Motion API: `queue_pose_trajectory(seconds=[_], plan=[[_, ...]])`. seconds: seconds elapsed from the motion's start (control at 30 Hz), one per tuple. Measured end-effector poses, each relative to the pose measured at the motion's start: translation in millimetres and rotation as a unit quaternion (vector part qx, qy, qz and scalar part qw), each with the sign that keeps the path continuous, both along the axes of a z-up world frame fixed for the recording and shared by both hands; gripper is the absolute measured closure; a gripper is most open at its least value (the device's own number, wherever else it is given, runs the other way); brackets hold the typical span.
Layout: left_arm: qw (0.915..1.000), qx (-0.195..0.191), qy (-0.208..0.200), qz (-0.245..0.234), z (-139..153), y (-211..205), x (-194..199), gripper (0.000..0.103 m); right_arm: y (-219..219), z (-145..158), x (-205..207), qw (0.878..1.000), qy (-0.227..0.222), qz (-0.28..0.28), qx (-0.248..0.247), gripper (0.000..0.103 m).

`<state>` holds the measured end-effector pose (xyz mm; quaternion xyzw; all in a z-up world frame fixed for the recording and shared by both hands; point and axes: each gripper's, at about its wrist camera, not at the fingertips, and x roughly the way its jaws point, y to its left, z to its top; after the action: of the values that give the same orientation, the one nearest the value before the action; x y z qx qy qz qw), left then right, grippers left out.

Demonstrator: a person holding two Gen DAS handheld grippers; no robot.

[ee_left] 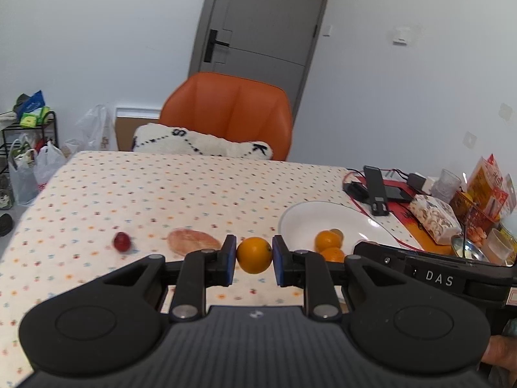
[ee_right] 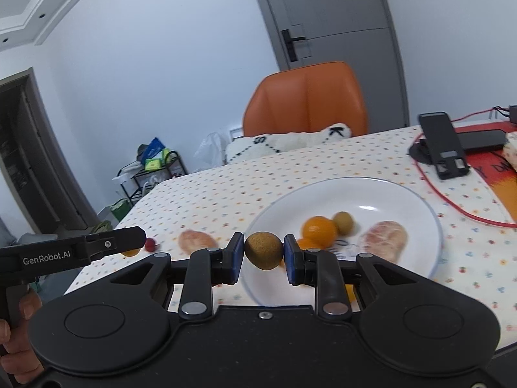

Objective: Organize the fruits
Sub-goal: 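Carry the small orange and kiwi in both tools over the plate, then open both tools to release the small orange and kiwi onto the plate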

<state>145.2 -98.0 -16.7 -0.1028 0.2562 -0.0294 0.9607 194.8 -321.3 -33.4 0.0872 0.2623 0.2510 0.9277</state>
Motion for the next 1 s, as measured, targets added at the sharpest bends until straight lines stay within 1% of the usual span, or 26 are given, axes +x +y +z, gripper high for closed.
queue_pose_trajectory(seconds=[0.43, 0.5, 0.53, 0.57, 0.8, 1.0], plan=[[0.9980, 0.008, 0.021, -0.059, -14, -55, 33, 0.081, -48, -14, 9, 0.998, 0.020, -0.057, 0.007, 0.078], [0.9975, 0.009, 0.024, -0.066, -16, -61, 37, 0.081, -53, -15, 11, 0.998, 0.023, -0.063, 0.008, 0.076], [0.9972, 0.010, 0.026, -0.069, -17, -64, 39, 0.081, -55, -16, 11, 0.998, 0.023, -0.066, 0.010, 0.072], [0.9969, 0.010, 0.027, -0.072, -18, -66, 41, 0.081, -57, -15, 11, 0.997, 0.020, -0.070, 0.012, 0.072], [0.9950, 0.007, 0.039, -0.092, -24, -78, 52, 0.081, -72, -16, 8, 0.995, 0.027, -0.091, 0.023, 0.072], [0.9941, -0.003, 0.048, -0.097, -30, -79, 58, 0.081, -71, -14, -1, 0.995, 0.029, -0.093, 0.021, 0.072]])
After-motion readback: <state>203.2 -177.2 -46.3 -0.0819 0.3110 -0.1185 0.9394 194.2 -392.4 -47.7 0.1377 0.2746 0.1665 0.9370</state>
